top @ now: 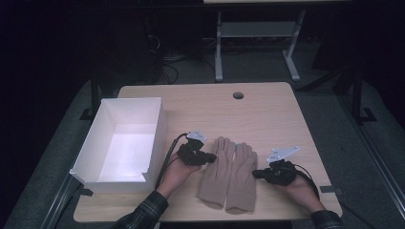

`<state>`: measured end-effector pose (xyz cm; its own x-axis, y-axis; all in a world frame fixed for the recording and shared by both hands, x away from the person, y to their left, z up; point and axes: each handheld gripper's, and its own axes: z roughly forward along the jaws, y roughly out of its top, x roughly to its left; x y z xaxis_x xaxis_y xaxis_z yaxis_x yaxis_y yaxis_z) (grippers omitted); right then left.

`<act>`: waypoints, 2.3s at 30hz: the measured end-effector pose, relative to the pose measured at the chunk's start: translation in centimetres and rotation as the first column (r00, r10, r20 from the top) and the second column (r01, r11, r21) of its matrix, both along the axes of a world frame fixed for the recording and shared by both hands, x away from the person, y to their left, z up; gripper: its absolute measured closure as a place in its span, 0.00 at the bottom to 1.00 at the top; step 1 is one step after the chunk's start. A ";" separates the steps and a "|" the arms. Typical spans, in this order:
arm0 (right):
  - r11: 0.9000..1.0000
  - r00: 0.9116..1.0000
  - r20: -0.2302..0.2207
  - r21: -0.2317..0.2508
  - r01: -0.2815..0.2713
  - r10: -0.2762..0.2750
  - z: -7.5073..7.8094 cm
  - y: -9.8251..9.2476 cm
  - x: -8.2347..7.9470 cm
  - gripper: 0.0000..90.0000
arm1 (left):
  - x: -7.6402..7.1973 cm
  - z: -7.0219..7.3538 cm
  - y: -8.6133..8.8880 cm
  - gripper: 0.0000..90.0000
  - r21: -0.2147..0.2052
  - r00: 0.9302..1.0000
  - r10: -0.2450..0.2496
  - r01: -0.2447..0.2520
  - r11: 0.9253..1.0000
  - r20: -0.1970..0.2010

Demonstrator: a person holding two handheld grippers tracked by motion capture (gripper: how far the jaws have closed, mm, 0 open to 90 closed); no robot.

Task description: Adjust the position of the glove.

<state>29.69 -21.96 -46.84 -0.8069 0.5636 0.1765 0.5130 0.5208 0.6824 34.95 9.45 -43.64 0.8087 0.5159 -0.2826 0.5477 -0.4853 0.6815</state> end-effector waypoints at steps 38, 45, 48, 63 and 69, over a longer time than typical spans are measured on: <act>0.997 0.997 0.008 0.014 -0.073 0.073 -0.1 5.5 1.0 1.00 | -0.3 0.7 -4.7 0.95 -0.055 0.994 -0.109 0.107 0.993 -0.020; 0.997 0.997 0.011 0.014 -0.075 0.075 -0.2 5.3 1.0 1.00 | -0.8 -0.5 -6.0 0.95 -0.032 0.990 -0.134 0.133 0.991 -0.031; 0.997 0.997 0.008 0.013 -0.073 0.073 -0.2 5.4 1.0 1.00 | -1.0 -1.0 -6.5 0.94 -0.030 0.990 -0.135 0.134 0.991 -0.040; 0.993 0.991 0.062 0.027 0.116 -0.117 0.9 -0.4 2.1 0.76 | -3.2 -0.9 -7.4 0.99 0.007 0.978 -0.208 0.208 0.978 -0.031; 0.972 0.967 0.095 0.002 0.236 -0.235 0.3 -2.6 2.7 0.46 | -3.6 -2.5 -8.3 0.99 0.089 0.974 -0.225 0.228 0.970 -0.037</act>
<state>32.38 -24.60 -46.52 -0.6641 0.7409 0.1001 0.5553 0.3993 0.7295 31.37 1.13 -46.13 0.9003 0.3451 -0.2654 0.4337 -0.6591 0.6144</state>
